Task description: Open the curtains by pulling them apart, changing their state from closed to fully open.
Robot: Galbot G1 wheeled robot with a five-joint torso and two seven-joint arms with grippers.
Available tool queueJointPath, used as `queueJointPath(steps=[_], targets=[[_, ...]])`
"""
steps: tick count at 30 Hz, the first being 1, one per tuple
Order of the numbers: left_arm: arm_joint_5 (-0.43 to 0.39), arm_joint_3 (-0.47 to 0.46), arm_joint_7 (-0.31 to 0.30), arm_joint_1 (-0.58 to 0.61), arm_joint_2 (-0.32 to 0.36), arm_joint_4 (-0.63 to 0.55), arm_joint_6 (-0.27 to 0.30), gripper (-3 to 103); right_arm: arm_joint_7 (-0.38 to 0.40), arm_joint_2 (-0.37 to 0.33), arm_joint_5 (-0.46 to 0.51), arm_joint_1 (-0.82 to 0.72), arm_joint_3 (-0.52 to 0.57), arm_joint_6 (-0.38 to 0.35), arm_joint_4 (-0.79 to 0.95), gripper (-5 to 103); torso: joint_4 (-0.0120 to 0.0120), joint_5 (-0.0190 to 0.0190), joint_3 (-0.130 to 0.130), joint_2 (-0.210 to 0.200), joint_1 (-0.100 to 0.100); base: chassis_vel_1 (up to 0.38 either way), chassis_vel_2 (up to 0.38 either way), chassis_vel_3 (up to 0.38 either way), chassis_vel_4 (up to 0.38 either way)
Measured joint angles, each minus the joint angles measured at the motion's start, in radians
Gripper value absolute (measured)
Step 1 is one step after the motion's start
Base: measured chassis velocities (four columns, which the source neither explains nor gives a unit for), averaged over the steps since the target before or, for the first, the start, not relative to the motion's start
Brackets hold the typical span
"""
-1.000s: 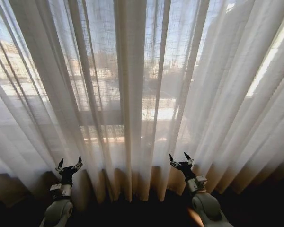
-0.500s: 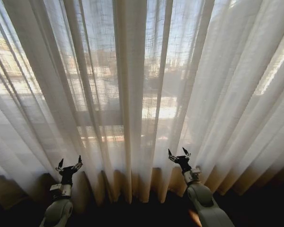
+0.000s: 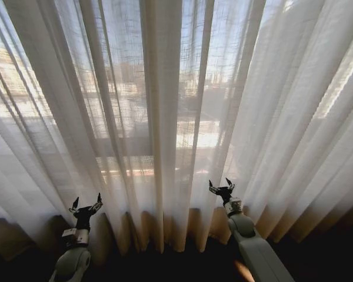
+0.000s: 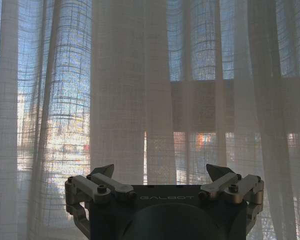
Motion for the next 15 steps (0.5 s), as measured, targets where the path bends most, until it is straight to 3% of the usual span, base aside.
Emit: queueJointPath(steps=[9,11,12,14,15], targets=[[0.0,0.0,0.0,0.0,0.0,0.0,0.0,100,-0.014,0.018,0.001,0.108,-0.052,0.031,-0.098,101,0.0002,-0.0002,0.0,0.0,0.0,0.0,0.0,0.0,0.0],[0.0,0.0,0.0,0.0,0.0,0.0,0.0,100,-0.021,0.023,0.0,0.113,-0.062,0.04,-0.105,96,0.0001,-0.0001,0.0,0.0,0.0,0.0,0.0,0.0,0.0],[0.0,0.0,0.0,0.0,0.0,0.0,0.0,100,-0.024,0.029,-0.001,0.115,-0.067,0.046,-0.11,86,0.0001,-0.0001,0.0,0.0,0.0,0.0,0.0,0.0,0.0],[0.0,0.0,0.0,0.0,0.0,0.0,0.0,100,-0.024,0.031,-0.002,0.115,-0.068,0.049,-0.111,86,0.0001,-0.0001,0.0,0.0,0.0,0.0,0.0,0.0,0.0],[0.0,0.0,0.0,0.0,0.0,0.0,0.0,100,-0.025,0.032,-0.003,0.114,-0.069,0.05,-0.112,81,0.0001,-0.0001,0.0,0.0,0.0,0.0,0.0,0.0,0.0]])
